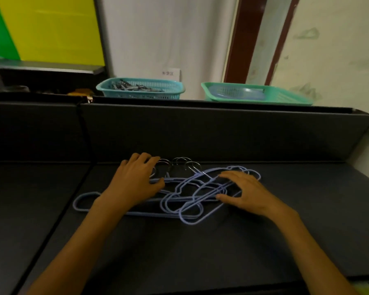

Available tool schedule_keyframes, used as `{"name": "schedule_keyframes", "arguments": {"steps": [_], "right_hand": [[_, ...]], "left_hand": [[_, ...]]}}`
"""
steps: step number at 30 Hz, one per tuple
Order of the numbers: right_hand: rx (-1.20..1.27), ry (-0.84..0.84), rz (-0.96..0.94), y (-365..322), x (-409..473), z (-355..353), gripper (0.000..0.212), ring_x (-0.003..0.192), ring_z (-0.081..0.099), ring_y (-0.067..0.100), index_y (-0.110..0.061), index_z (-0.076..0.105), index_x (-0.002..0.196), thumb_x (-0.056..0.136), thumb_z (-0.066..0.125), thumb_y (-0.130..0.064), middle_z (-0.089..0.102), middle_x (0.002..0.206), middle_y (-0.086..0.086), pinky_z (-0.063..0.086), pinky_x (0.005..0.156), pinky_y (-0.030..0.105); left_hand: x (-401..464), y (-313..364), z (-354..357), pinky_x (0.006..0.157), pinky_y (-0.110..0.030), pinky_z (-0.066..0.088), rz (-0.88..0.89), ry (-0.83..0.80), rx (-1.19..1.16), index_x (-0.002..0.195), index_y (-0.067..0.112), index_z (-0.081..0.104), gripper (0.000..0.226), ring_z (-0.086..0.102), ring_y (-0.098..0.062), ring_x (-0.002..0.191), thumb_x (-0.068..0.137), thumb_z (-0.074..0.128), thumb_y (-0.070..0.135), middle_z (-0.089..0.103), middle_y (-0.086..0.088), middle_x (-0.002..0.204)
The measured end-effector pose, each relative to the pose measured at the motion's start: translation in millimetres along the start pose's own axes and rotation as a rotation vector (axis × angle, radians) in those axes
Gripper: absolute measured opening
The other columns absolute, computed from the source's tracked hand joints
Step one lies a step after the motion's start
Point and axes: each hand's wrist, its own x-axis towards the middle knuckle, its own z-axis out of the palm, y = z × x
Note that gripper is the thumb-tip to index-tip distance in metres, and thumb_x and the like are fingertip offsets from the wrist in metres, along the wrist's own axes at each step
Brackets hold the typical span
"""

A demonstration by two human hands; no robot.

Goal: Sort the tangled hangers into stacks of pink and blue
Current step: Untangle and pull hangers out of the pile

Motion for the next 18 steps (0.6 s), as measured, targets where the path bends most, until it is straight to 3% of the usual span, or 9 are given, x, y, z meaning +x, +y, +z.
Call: {"name": "schedule_keyframes", "arguments": {"steps": [8, 14, 18], "right_hand": [[0.012, -0.267, -0.176, 16, 28, -10, 0.103, 0.139, 0.02, 0.013, -0.043, 0.023, 0.142, 0.055, 0.063, -0.078, 0.021, 0.153, -0.01, 0.022, 0.113, 0.039], [0.021, -0.246, -0.28, 25, 30, -11, 0.092, 0.14, 0.016, 0.011, -0.047, 0.025, 0.14, 0.064, 0.073, -0.061, 0.021, 0.152, -0.013, 0.019, 0.113, 0.035], [0.03, -0.177, -0.297, 33, 26, -16, 0.09, 0.134, 0.023, 0.009, -0.046, 0.029, 0.139, 0.063, 0.074, -0.061, 0.024, 0.146, -0.013, 0.026, 0.109, 0.034]], "left_hand": [[-16, 35, 6, 0.106, -0.039, 0.031, -0.2, 0.028, 0.019, 0.147, 0.025, 0.025, 0.071, 0.03, -0.02, 0.133, 0.087, 0.051, 0.054, 0.034, 0.0, 0.146], [-22, 52, 15, 0.104, -0.039, 0.033, -0.226, 0.043, 0.021, 0.146, 0.024, 0.029, 0.07, 0.033, -0.02, 0.131, 0.087, 0.052, 0.055, 0.036, 0.002, 0.145], [-18, 59, 18, 0.105, -0.039, 0.033, -0.211, 0.032, 0.008, 0.145, 0.024, 0.029, 0.07, 0.032, -0.021, 0.132, 0.087, 0.052, 0.054, 0.035, 0.0, 0.146]]}}
